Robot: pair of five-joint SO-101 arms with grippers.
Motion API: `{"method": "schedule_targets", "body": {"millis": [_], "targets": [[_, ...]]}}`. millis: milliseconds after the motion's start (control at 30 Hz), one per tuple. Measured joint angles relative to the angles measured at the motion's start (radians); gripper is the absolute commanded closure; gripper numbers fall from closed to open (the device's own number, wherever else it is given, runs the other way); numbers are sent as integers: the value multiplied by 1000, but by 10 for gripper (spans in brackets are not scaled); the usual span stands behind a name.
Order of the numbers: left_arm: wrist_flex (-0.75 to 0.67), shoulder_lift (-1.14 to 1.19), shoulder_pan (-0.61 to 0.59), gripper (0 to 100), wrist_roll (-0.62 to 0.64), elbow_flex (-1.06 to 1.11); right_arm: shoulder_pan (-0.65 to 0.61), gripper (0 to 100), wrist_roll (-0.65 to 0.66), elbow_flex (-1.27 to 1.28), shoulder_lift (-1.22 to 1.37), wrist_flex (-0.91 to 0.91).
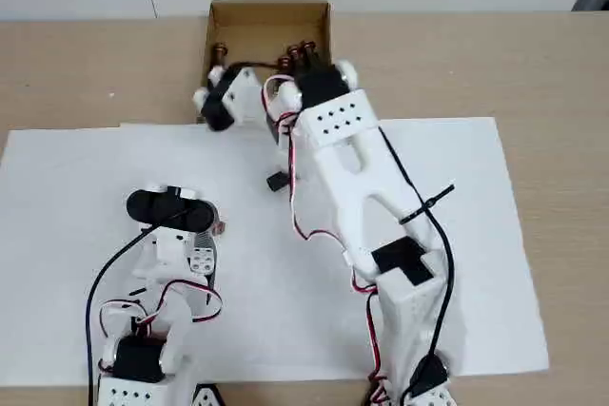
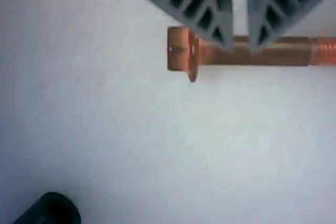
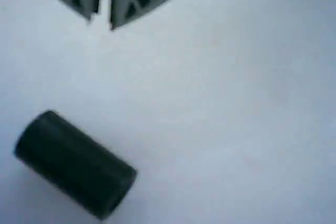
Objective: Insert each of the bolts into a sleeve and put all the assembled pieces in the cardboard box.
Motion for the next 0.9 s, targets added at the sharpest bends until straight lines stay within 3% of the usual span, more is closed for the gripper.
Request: {"method": "schedule_targets", "body": {"millis": [267, 600, 800, 900], "targets": [[0, 0, 0, 994, 0, 0, -28, 824, 57, 12, -5, 0], [0, 0, -8, 994, -2, 3, -26, 819, 180, 17, 46, 0], [-58, 0, -207, 994, 3, 29, -26, 819, 209, 17, 100, -6], [-69, 0, -241, 994, -2, 29, -28, 819, 235, 17, 114, -15]]}}
